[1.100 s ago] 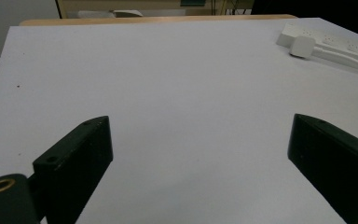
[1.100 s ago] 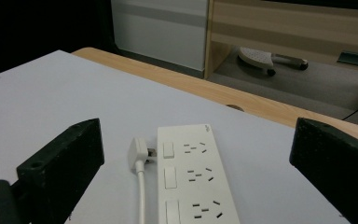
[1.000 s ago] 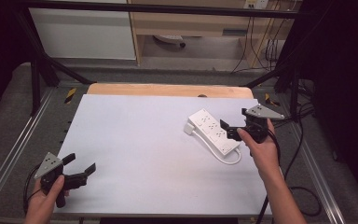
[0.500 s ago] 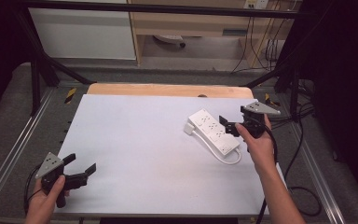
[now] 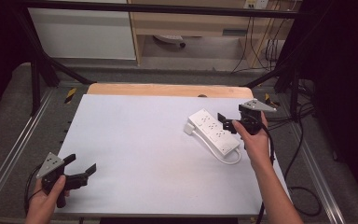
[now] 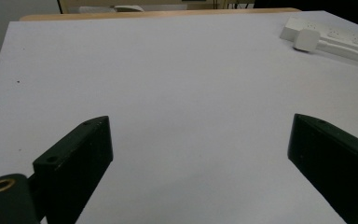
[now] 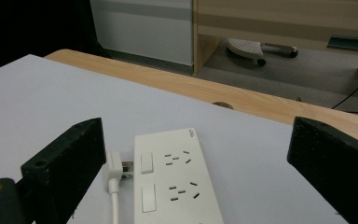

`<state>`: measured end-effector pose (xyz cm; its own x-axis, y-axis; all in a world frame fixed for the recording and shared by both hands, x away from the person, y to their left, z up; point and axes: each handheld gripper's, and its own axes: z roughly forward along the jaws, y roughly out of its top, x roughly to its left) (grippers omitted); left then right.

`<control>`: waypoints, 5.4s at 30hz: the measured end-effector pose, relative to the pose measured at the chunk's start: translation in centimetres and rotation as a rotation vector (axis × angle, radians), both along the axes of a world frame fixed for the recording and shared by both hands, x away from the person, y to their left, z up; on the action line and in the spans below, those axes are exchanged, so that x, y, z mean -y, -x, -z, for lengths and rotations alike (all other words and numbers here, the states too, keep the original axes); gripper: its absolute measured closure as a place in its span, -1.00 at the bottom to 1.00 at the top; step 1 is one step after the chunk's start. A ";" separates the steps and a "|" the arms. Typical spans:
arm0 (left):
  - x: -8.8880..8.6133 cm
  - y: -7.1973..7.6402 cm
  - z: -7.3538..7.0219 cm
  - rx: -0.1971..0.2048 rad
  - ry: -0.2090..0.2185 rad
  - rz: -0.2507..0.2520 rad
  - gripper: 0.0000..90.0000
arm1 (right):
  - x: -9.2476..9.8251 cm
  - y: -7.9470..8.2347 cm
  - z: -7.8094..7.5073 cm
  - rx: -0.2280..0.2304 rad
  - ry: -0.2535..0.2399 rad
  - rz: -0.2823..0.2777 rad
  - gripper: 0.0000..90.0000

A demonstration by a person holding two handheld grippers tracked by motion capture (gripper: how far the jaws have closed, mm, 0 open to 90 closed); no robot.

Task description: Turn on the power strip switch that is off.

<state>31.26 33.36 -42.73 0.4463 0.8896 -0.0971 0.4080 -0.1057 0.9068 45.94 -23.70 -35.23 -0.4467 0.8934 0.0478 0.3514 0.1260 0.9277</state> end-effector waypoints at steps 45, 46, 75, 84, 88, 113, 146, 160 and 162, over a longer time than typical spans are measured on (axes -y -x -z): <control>-0.1 0.0 0.1 -0.008 -0.008 0.006 -0.86 | -2.6 -2.8 2.9 -0.056 -0.047 -0.005 -0.74; -0.1 0.0 0.1 -0.008 -0.008 0.006 -0.86 | -2.6 -2.8 2.9 -0.056 -0.047 -0.005 -0.74; -0.1 -0.1 0.1 -0.010 -0.013 0.009 -0.86 | -4.8 -4.3 5.4 -0.095 -0.060 -0.039 0.50; 0.0 -0.1 0.1 -0.010 -0.017 0.012 -0.86 | -5.6 -4.5 6.0 -0.099 -0.026 -0.048 0.80; 0.0 -0.1 0.1 -0.010 -0.018 0.010 -0.86 | -6.0 -4.5 6.3 -0.107 -0.013 -0.048 0.90; 0.0 0.0 0.1 -0.007 -0.016 0.011 -0.86 | -7.5 -5.1 8.0 -0.189 0.066 -0.023 1.00; 0.0 0.0 0.1 -0.003 -0.020 0.014 -0.86 | -8.1 -5.5 8.4 -0.240 0.113 -0.001 1.00; 0.0 0.0 0.1 -0.003 -0.024 0.014 -0.86 | -8.1 -5.4 8.5 -0.253 0.108 0.004 1.00; 0.0 0.0 0.1 -0.006 -0.017 0.010 -0.86 | -8.2 -5.4 8.5 -0.247 0.112 0.004 1.00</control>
<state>31.28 33.37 -42.83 0.4546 0.8867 -0.0845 0.4124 -0.1255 0.9023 51.30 -15.53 -43.69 -0.4306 0.9008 0.0555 0.5661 0.2217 0.7940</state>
